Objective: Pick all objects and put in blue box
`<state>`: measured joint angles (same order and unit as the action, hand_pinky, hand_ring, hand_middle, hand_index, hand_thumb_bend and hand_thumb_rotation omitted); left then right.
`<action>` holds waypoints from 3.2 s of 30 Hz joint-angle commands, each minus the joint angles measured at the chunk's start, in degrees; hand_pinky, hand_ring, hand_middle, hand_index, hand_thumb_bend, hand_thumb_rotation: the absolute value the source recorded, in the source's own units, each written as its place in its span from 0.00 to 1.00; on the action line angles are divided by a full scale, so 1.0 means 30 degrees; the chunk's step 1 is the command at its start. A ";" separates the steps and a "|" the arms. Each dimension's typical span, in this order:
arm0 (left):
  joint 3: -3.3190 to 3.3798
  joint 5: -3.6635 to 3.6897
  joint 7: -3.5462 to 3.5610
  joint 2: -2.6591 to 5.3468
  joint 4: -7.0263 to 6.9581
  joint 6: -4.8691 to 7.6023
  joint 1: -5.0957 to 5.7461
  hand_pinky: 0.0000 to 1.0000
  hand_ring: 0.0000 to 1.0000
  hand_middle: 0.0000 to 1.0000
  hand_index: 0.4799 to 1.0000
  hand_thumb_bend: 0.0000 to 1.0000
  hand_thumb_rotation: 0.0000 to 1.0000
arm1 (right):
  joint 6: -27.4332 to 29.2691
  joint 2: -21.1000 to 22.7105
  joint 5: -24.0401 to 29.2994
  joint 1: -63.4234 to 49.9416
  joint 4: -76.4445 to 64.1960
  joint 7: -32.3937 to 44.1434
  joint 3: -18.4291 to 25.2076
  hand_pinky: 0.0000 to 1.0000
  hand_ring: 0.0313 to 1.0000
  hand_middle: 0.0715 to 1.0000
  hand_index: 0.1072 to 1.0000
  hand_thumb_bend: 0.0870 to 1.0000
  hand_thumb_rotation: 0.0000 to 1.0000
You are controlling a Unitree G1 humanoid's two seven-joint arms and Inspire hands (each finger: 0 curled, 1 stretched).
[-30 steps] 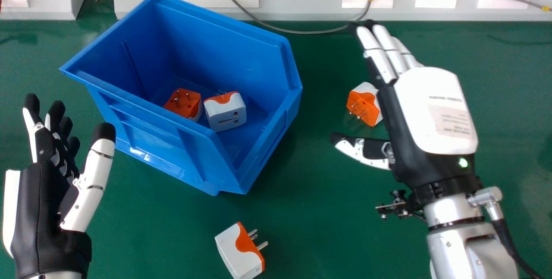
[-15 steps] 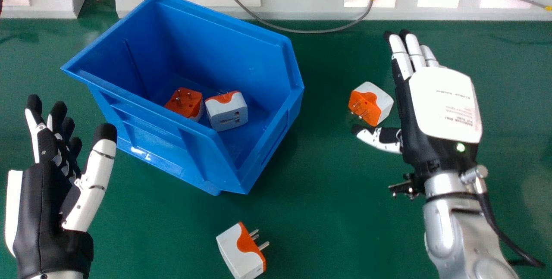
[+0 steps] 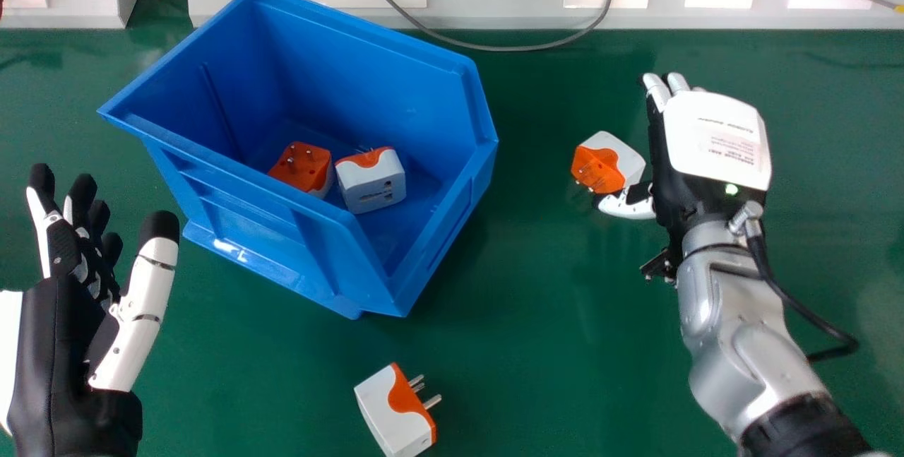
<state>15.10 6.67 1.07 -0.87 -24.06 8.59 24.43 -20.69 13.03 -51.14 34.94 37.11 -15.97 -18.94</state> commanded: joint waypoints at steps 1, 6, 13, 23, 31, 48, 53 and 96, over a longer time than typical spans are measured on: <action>0.0173 -0.0180 -0.0069 -0.0180 -0.0747 0.0116 0.0167 1.00 1.00 1.00 1.00 0.45 0.53 | -0.0087 -0.0093 0.0272 0.1145 0.0652 -0.0172 -0.0206 0.73 0.86 0.90 0.85 0.51 0.26; 0.0107 -0.0163 -0.0111 -0.0165 -0.1076 -0.0073 0.0400 1.00 1.00 1.00 1.00 0.46 0.53 | -0.0097 -0.0243 0.0694 0.2265 0.2447 0.0054 -0.0766 0.72 0.85 0.89 0.84 0.51 0.28; -0.0011 -0.0252 -0.0358 0.0038 -0.1469 -0.0329 0.0706 1.00 1.00 1.00 1.00 0.45 0.52 | -0.0179 -0.0471 0.1144 0.3316 0.3809 0.0585 -0.1310 0.74 0.86 0.89 0.85 0.49 0.31; -0.0241 -0.0348 -0.0590 0.0240 -0.2198 -0.0782 0.1156 1.00 1.00 1.00 1.00 0.38 0.51 | -0.0225 -0.0762 0.1845 0.4320 0.4985 0.0966 -0.1801 0.76 0.87 0.89 0.84 0.51 0.30; -0.0093 -0.0187 -0.0660 0.0460 -0.2840 -0.1088 0.1457 1.00 1.00 0.98 0.94 0.43 0.51 | -0.0194 -0.0798 0.2079 0.5407 0.6451 0.1929 -0.2542 0.79 0.87 0.89 0.84 0.47 0.32; 0.0645 -0.0584 -0.0542 0.0489 -0.4042 -0.0896 0.3227 1.00 1.00 1.00 0.98 0.49 0.59 | 0.1374 -0.0613 0.3599 0.6766 0.9183 0.2098 -0.2700 0.35 0.44 0.50 0.44 0.44 0.14; 0.0530 -0.0752 -0.0684 0.0745 -0.4605 -0.0994 0.3754 1.00 1.00 0.99 0.96 0.49 0.61 | 0.1868 -0.0487 0.3731 0.6692 0.9326 0.1820 -0.2748 0.39 0.49 0.54 0.43 0.44 0.14; 0.0406 -0.1494 -0.0735 0.0718 -0.3363 -0.1198 0.2265 1.00 1.00 1.00 1.00 0.51 0.57 | 0.1589 0.2784 0.4435 -0.2717 -1.0028 0.3370 0.0046 0.24 0.29 0.35 0.42 0.44 0.14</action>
<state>16.17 3.01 -0.67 1.53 -33.69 3.28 31.20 -15.77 20.42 -36.73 28.16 13.62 -6.22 -20.38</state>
